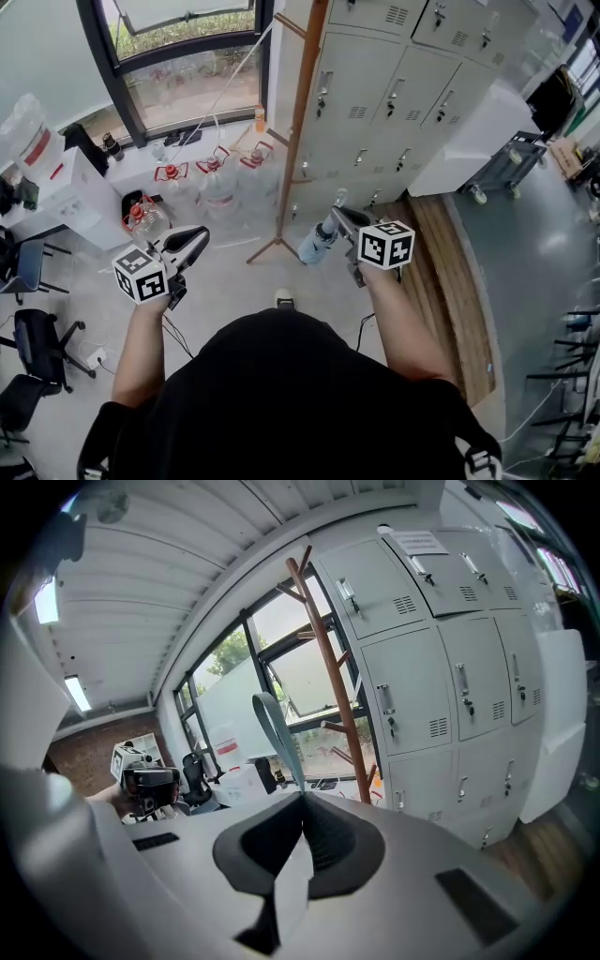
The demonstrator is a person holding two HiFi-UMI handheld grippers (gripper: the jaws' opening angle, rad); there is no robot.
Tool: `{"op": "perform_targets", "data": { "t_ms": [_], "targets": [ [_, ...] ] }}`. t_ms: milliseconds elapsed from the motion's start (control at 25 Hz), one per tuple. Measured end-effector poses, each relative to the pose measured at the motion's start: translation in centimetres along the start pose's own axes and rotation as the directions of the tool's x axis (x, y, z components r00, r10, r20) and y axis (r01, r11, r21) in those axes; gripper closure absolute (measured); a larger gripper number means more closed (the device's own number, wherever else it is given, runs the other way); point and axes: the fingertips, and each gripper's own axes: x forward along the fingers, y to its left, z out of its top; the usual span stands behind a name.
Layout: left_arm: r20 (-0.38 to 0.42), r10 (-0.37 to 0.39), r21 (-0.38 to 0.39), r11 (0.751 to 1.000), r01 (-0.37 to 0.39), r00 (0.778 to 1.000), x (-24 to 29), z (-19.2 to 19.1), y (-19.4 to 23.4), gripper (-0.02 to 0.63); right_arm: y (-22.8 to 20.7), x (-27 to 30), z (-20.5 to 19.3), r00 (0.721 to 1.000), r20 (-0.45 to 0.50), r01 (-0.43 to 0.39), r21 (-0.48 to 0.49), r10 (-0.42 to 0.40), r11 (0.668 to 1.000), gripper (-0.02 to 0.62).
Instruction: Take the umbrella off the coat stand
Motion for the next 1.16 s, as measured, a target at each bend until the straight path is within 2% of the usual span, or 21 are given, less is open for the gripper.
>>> {"op": "perform_targets", "data": {
  "t_ms": [440, 1160],
  "targets": [
    [-0.01, -0.007, -0.007, 1.0, 0.007, 1.0, 0.2, -1.1, -2.0, 0.575, -0.1, -2.7, -0.7, 1.0, 0.008, 0.014, -0.002, -0.014, 1.0, 0.578],
    [-0.01, 0.004, 0.006, 1.0, -0.004, 1.0, -0.1, -1.7, -2.3, 0.575, 0.2, -3.4, -0.7, 1.0, 0.011, 0.006, 0.012, -0.006, 1.0, 0.578]
  ]
}}
